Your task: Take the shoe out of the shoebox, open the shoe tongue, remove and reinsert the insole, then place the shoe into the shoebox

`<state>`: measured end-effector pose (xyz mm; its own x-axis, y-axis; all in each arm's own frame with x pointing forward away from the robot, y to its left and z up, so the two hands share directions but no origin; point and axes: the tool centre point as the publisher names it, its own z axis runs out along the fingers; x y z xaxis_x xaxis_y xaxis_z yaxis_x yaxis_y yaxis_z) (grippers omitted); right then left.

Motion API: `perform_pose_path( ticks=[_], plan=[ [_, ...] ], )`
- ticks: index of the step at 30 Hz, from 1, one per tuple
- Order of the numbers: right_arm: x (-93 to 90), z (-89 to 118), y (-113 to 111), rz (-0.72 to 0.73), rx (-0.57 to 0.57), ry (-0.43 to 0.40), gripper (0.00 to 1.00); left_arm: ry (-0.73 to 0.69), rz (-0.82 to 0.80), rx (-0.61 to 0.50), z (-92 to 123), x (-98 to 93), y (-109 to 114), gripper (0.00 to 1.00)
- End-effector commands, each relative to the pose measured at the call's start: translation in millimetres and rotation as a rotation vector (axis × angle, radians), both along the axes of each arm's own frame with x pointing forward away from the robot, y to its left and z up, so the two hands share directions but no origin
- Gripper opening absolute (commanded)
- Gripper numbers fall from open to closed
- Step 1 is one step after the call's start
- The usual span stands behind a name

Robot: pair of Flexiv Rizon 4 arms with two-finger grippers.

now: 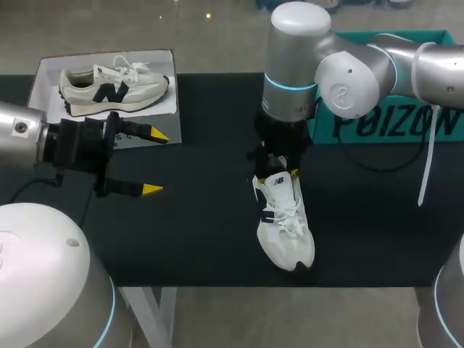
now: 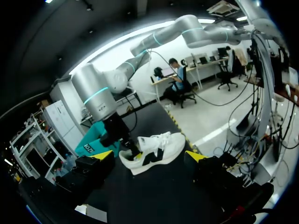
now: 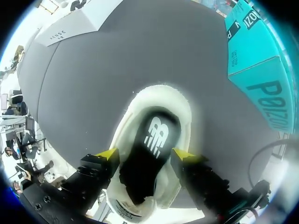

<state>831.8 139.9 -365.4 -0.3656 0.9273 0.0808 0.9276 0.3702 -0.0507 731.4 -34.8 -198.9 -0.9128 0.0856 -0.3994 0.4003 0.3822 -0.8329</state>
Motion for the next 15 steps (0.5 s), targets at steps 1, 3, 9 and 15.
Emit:
perform_pose_path(
  ticks=[1,3,9,15],
  plan=[
    [-2.1,9,-3,-0.005,-0.016,-0.016,0.79,0.001,-0.001,0.002,0,0.2,0,1.00],
    [-4.3,14,-5,-0.010,-0.019,-0.026,0.81,0.001,-0.001,0.002,0,0.2,0,1.00],
    [-13.8,38,-10,-0.026,-0.028,-0.085,1.00,0.001,-0.001,0.002,0,0.2,0,1.00],
    [-32.3,71,-18,-0.042,-0.028,-0.156,1.00,0.001,-0.001,0.002,0,0.2,0,1.00]
  ],
)
